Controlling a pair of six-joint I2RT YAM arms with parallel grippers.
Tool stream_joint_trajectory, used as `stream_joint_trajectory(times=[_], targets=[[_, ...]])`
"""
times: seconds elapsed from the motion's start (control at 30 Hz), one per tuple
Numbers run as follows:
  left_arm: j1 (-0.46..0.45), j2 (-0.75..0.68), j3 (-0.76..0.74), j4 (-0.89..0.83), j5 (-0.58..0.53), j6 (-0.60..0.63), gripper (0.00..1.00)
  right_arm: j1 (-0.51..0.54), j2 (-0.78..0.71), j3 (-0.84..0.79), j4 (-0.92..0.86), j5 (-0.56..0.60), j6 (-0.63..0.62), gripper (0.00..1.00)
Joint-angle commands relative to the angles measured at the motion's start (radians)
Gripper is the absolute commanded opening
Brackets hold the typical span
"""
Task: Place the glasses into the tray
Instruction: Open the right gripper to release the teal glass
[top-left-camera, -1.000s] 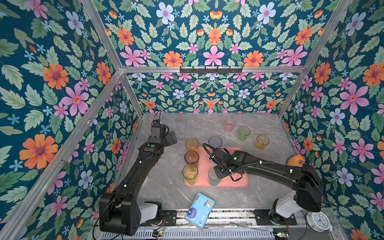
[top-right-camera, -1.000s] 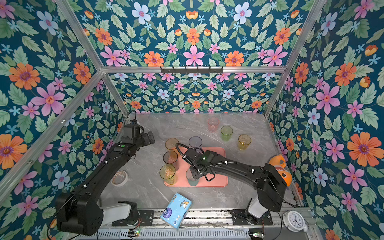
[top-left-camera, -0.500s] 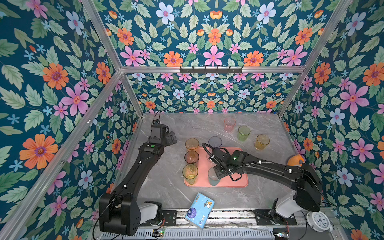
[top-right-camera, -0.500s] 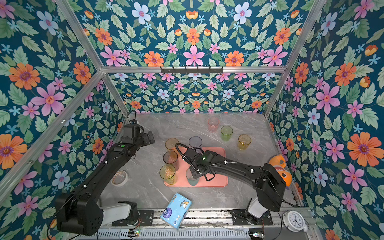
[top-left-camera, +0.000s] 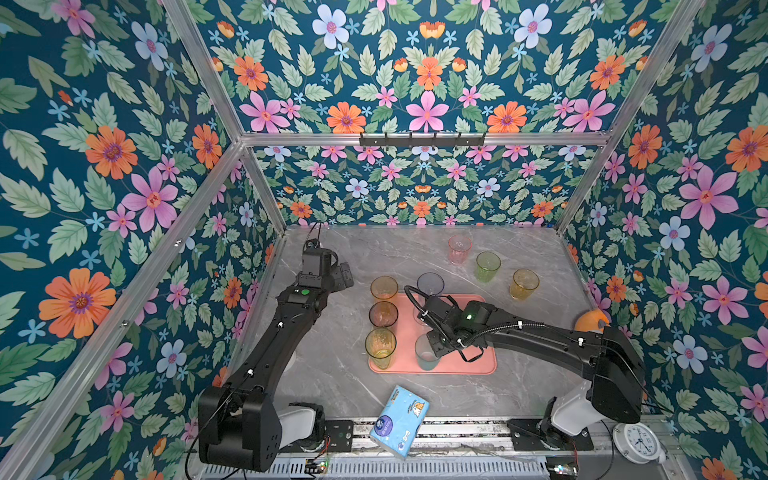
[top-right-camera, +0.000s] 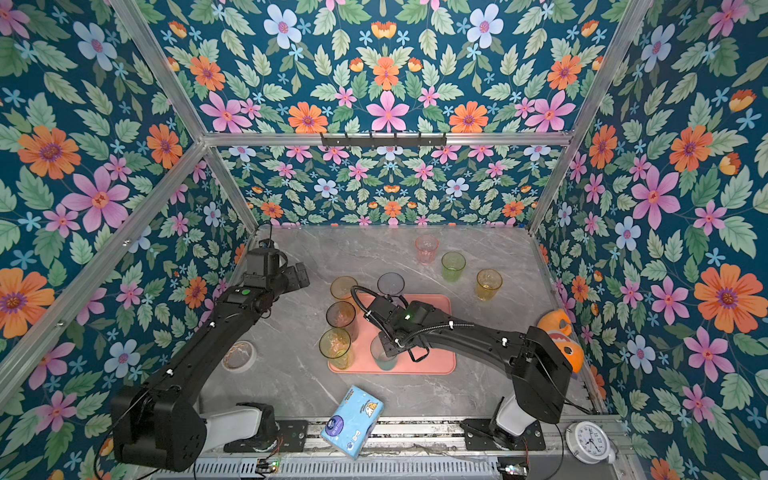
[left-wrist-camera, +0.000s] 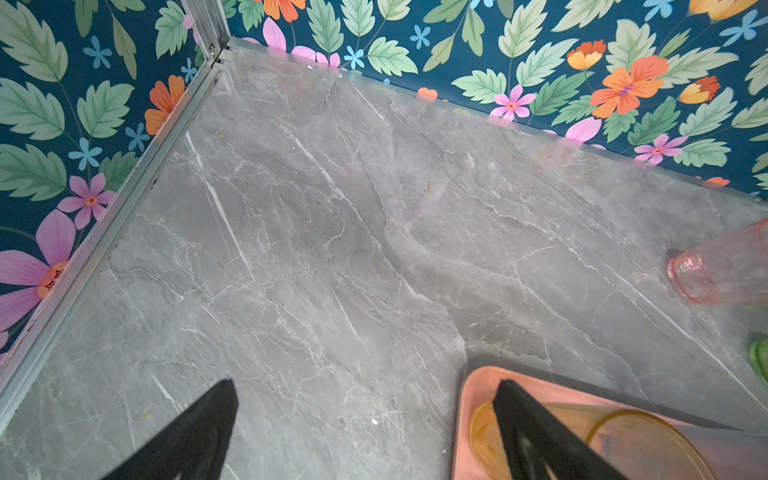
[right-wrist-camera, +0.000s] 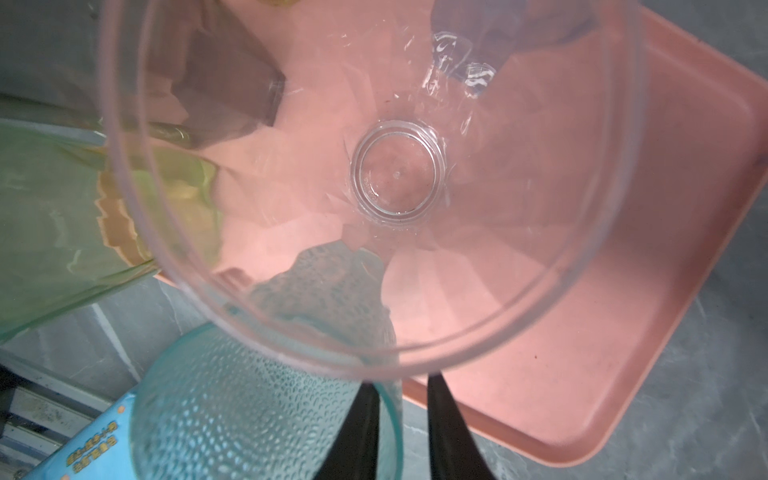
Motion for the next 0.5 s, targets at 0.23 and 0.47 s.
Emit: stream_joint_trajectory(times=[0.23, 0.47], targets=[[0.0, 0.002, 0.007, -0.001, -0.009, -0.005, 0.99, 0.001, -0.04, 0.027, -0.046, 0.027, 0.024, 0.33], [0.0, 0.005, 0.014, -0.002, -0.01, -0.003, 0.99, 0.001, -0.113, 0.047, -0.066, 0.04, 0.012, 0.38]])
